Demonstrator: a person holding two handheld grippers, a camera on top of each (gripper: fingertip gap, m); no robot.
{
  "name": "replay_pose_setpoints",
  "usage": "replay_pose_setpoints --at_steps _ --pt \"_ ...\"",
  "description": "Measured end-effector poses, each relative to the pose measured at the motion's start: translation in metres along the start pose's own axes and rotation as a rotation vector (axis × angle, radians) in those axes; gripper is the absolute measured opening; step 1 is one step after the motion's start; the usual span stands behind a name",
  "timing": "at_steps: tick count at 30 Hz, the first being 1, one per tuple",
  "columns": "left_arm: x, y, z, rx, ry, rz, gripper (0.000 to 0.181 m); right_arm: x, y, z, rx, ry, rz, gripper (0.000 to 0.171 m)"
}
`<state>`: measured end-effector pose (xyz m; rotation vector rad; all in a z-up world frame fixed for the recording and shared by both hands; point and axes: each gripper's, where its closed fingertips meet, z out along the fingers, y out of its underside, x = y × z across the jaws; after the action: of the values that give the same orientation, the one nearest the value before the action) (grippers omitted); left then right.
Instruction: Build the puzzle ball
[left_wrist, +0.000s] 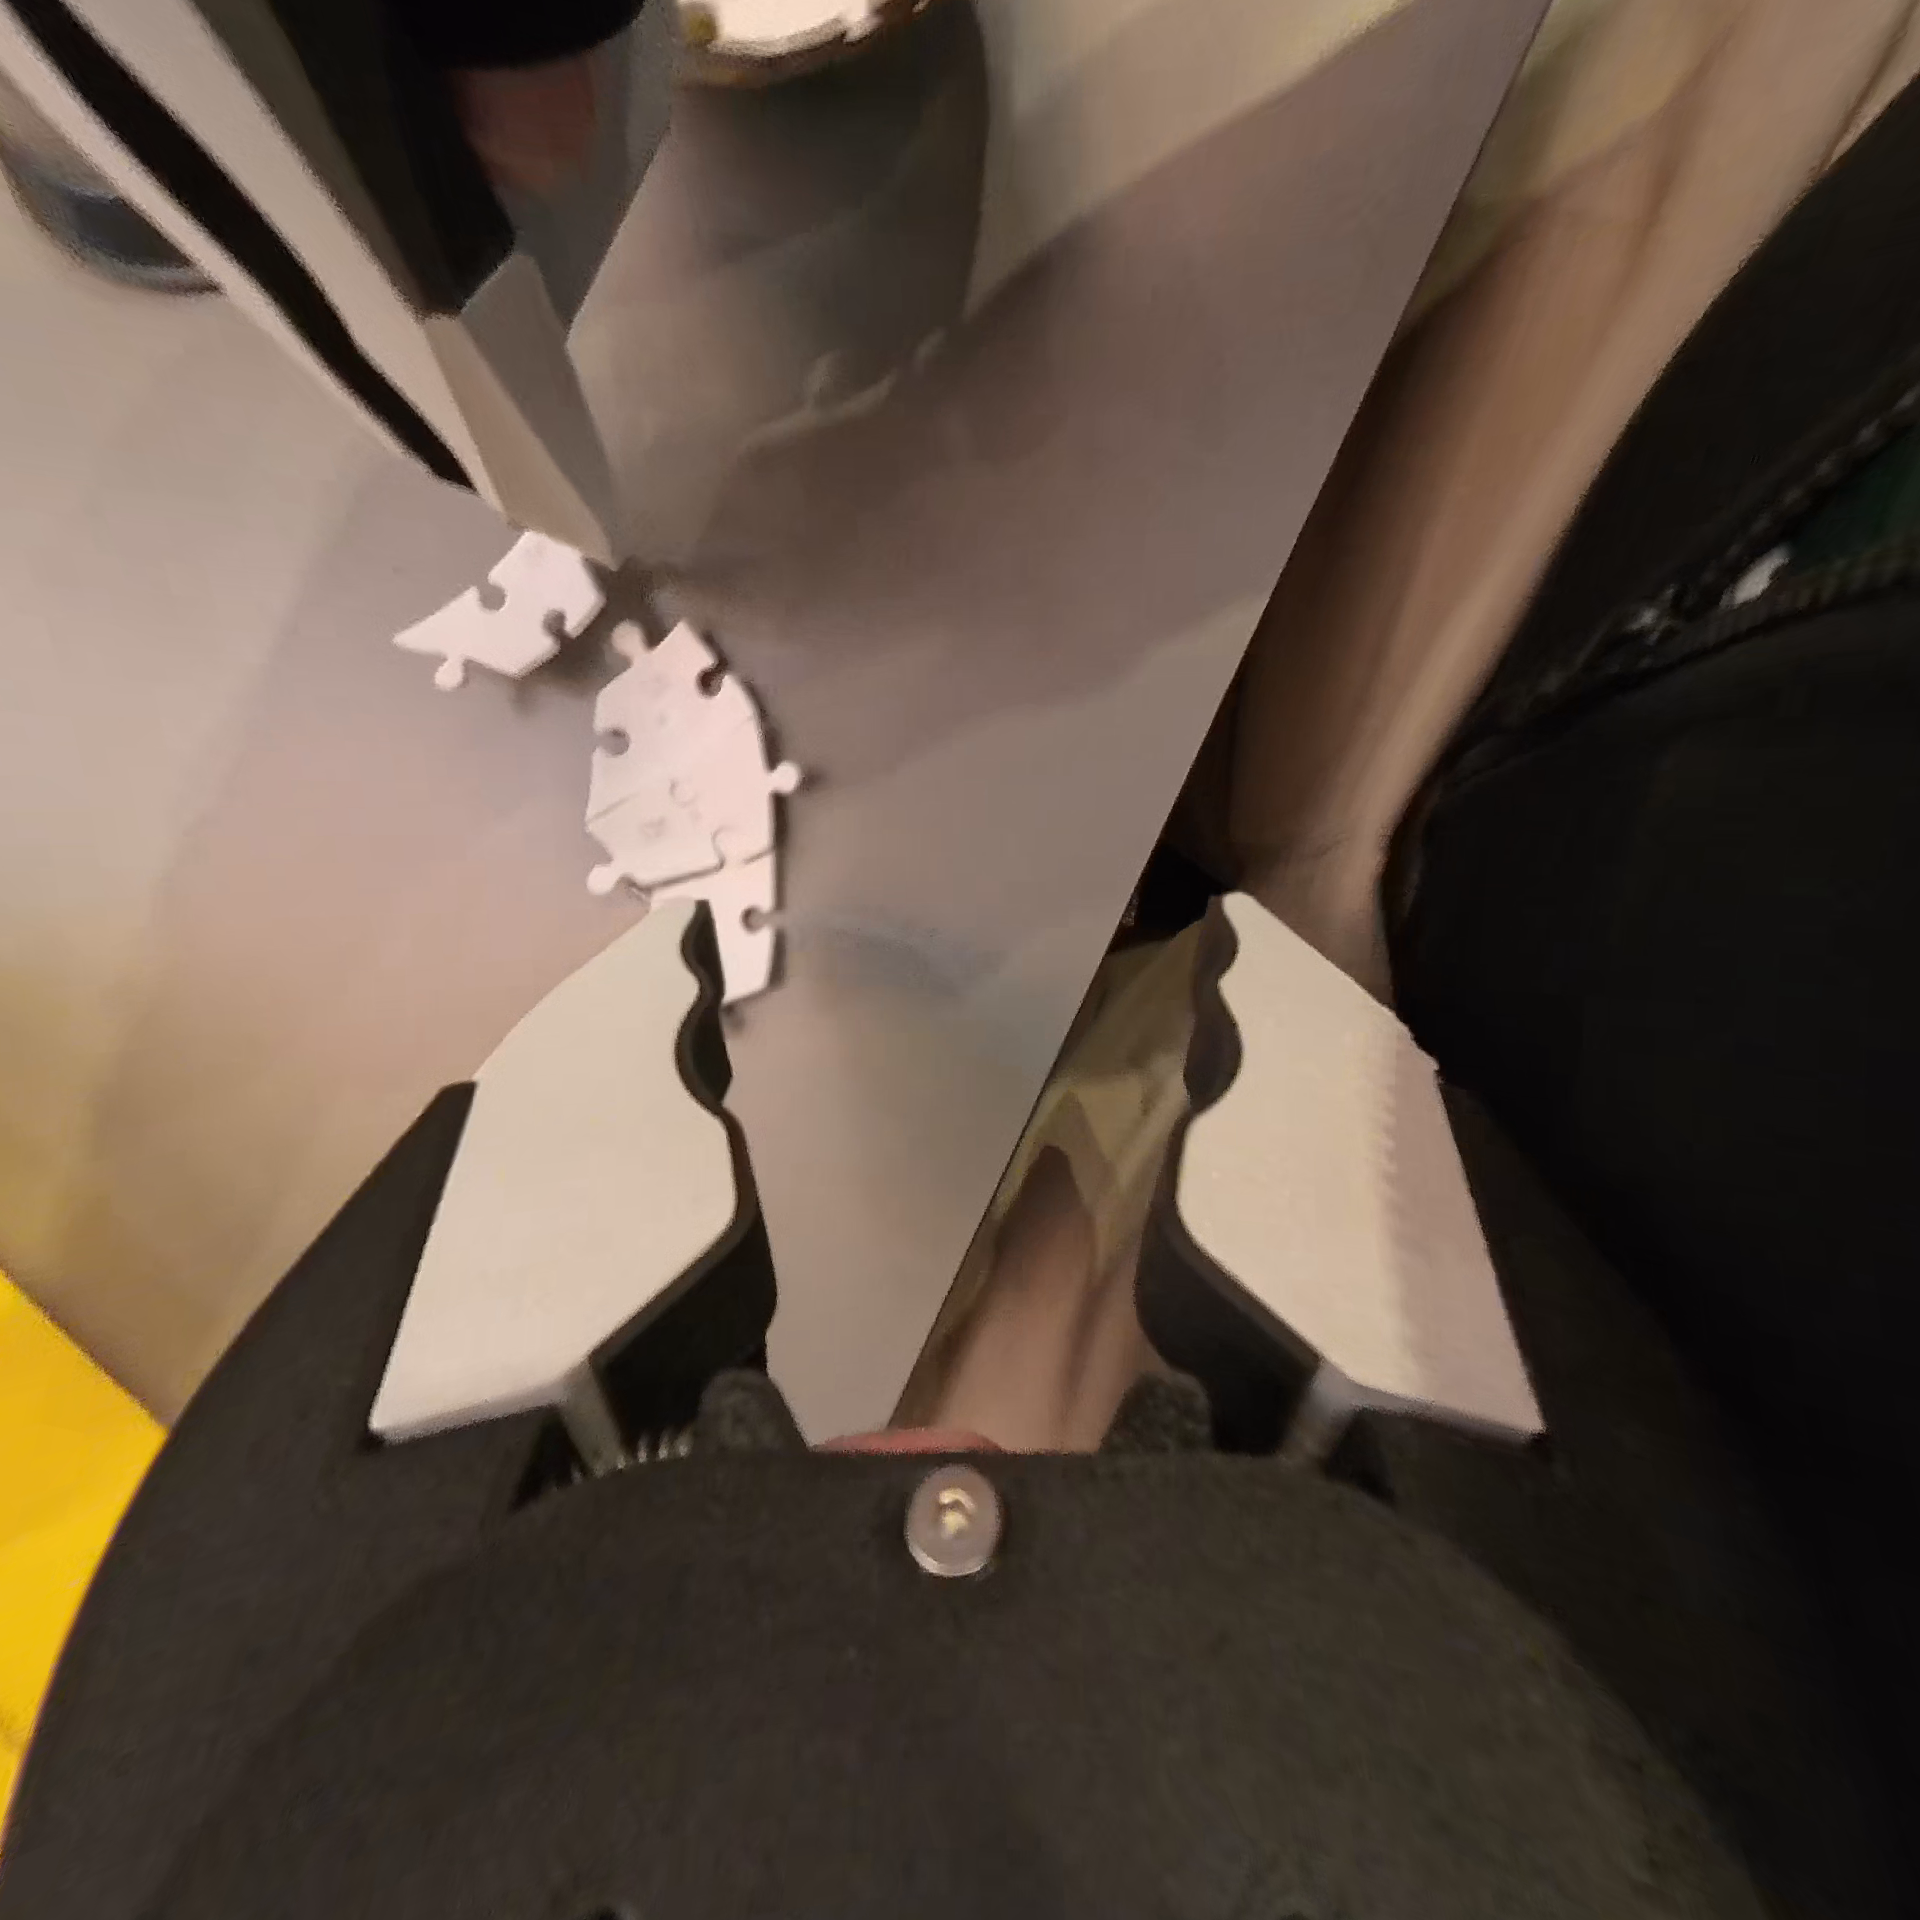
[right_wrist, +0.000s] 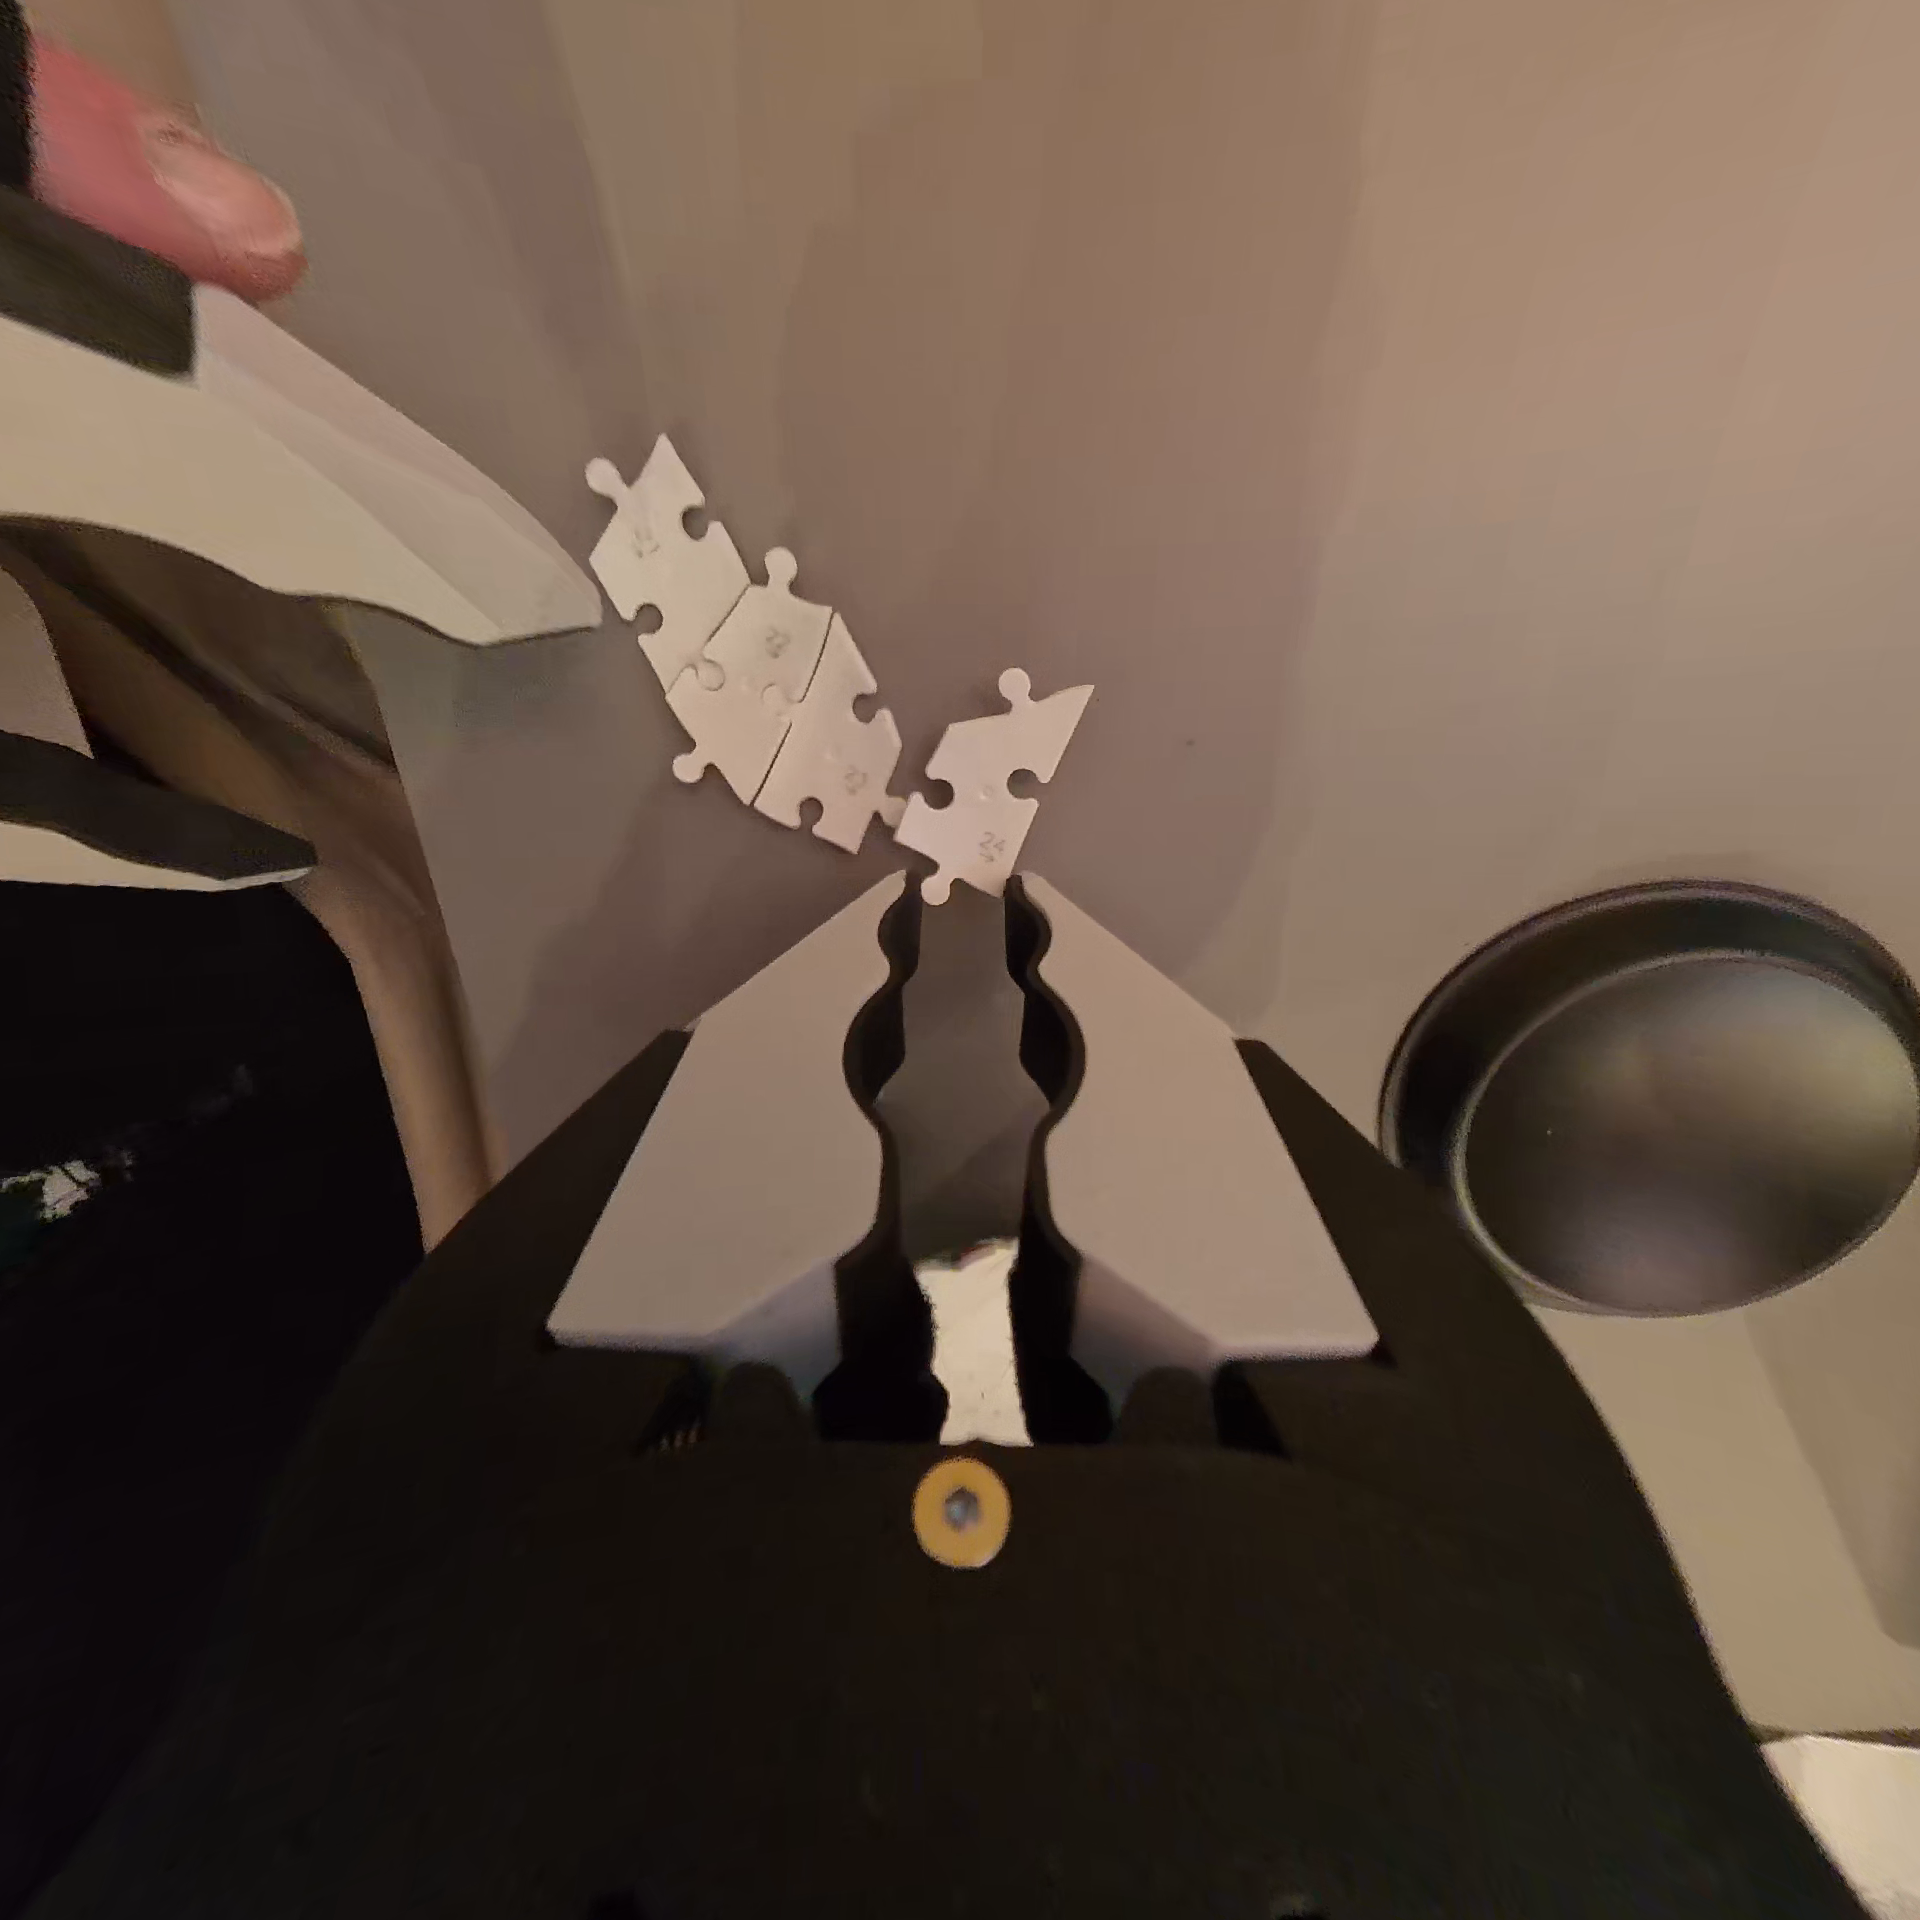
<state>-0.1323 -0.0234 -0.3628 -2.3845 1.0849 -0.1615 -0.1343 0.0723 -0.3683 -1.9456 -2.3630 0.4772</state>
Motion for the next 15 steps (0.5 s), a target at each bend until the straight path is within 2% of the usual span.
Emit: replay_pose_setpoints --at_steps 4,15 --pt "0.003 -0.012 0.014 -0.027 0.015 0.066 0.089 -0.003 0.005 -0.002 0.002 0.005 -0.010 0.015" --pt "-0.002 -0.012 0.033 -0.125 0.043 0.086 0.094 -0.007 0.008 0.006 -0.023 0.028 -0.051 0.015"
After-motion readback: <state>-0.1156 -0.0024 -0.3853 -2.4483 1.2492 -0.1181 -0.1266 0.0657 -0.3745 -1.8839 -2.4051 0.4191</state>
